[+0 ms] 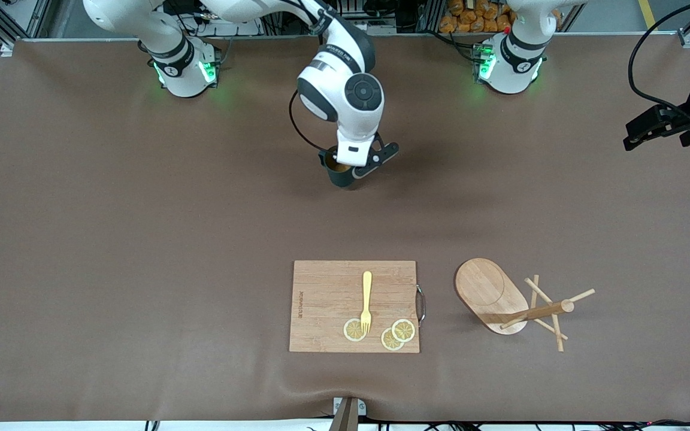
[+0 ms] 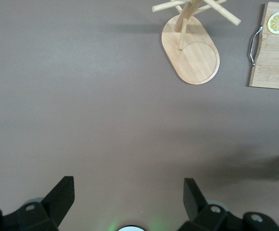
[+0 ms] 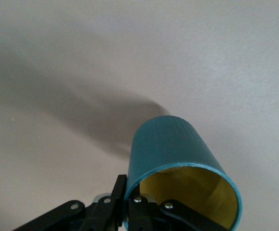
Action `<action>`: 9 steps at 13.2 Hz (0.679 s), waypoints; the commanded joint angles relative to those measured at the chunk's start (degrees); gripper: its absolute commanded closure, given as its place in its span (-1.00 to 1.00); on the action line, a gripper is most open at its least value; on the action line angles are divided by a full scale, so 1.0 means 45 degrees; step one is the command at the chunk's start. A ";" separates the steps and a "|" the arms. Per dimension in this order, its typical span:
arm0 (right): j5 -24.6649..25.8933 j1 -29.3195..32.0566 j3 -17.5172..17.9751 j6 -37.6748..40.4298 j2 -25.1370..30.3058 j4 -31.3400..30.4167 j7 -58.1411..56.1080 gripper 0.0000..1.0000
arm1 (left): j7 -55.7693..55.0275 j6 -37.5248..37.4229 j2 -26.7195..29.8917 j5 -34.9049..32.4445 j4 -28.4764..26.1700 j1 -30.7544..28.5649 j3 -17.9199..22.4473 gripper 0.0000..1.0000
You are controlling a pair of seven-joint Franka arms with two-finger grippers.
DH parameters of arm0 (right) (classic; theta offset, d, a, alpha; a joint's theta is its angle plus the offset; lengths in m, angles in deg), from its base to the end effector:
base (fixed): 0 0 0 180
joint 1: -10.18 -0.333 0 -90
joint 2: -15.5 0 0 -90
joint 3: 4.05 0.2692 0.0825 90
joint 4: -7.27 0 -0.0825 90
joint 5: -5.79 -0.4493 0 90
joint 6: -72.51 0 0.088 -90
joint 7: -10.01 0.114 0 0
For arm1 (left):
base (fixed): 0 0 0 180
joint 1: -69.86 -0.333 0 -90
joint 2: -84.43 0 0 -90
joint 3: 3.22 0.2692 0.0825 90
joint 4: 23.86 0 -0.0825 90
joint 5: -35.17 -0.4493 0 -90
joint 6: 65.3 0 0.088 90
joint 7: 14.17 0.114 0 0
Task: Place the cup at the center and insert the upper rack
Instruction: 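Lift the mug and carry it toward the table center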
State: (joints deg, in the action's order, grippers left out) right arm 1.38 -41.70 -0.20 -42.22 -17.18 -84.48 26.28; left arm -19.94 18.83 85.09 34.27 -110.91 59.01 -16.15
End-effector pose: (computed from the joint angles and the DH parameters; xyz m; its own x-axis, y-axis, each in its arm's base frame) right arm 0.3921 0.5797 0.2030 0.7828 0.5923 -0.1907 0.5952 -0.8021 -0.0481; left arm 0.6058 -0.0207 0.5962 0.9971 0.0661 -0.0377 0.0653 -0.9976 -0.0222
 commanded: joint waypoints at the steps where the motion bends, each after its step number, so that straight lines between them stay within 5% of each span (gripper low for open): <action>1: -0.0154 -0.0345 -0.0171 0.0066 -0.0216 -0.0020 0.0115 1.00 | -0.0045 -0.0141 0.0223 0.0121 -0.0010 -0.0147 -0.0174 -1.00; 9: -0.0154 -0.0677 -0.0151 0.0066 -0.0490 -0.0001 0.1032 1.00 | -0.0045 -0.0141 0.0243 0.0121 -0.0010 -0.0147 -0.0174 -1.00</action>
State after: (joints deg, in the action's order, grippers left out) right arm 1.38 -43.99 -0.22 -42.22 -18.88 -84.88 29.03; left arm -19.98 18.83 85.14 34.27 -110.88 59.03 -16.47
